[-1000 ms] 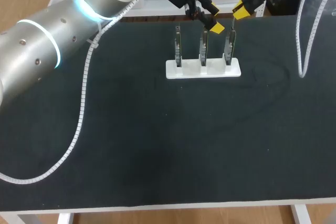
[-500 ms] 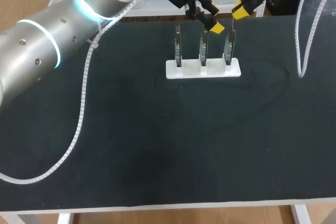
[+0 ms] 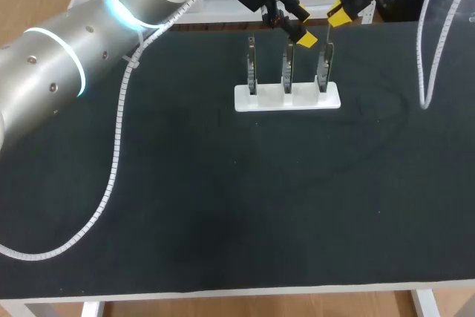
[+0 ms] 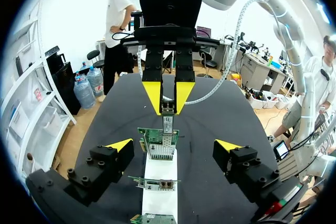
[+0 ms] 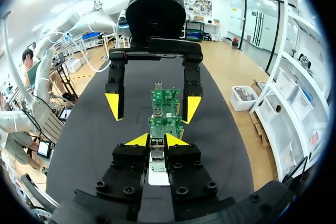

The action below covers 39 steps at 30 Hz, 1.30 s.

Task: Pick up the optical module with the left hand, and insert it into the network port with the right hand.

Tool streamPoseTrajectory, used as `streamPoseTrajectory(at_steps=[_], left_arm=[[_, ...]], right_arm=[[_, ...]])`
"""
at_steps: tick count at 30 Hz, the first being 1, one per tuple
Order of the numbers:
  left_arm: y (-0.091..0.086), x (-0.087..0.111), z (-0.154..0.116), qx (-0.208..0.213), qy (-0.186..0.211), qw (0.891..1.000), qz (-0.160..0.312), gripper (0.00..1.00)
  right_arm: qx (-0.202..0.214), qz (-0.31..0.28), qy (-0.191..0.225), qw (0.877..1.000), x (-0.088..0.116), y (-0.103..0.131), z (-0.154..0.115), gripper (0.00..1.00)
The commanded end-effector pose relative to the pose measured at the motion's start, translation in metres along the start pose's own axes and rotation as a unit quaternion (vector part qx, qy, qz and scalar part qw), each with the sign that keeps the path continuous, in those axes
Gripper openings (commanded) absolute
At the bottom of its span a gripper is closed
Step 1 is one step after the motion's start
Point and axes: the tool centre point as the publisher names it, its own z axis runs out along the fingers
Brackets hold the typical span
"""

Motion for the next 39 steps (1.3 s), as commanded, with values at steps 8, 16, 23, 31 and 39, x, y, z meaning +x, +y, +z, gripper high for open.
streamPoseTrajectory(at_steps=[8, 16, 23, 31, 39], left_arm=[[0.0026, -0.0004, 0.0003, 0.003, 0.001, 1.000, 0.001, 1.00], [0.0026, -0.0004, 0.0003, 0.003, 0.001, 1.000, 0.001, 1.00], [0.0026, -0.0004, 0.0003, 0.003, 0.001, 1.000, 0.001, 1.00], [0.0026, -0.0004, 0.0003, 0.003, 0.001, 1.000, 0.001, 1.00], [0.0026, -0.0004, 0.0003, 0.003, 0.001, 1.000, 0.001, 1.00]], right_arm=[[0.003, 0.002, -0.002, 1.000, 0.0007, -0.0003, 0.0000, 0.00], [0.000, 0.001, 0.000, 1.000, 0.0006, -0.0006, 0.0010, 0.00], [-0.002, 0.003, 0.001, 1.000, 0.0017, -0.0005, 0.0025, 0.00], [-0.002, 0.005, 0.002, 1.000, 0.0037, -0.0005, 0.0027, 0.00], [-0.002, 0.007, 0.003, 1.000, 0.0043, -0.0012, 0.0025, 0.31]])
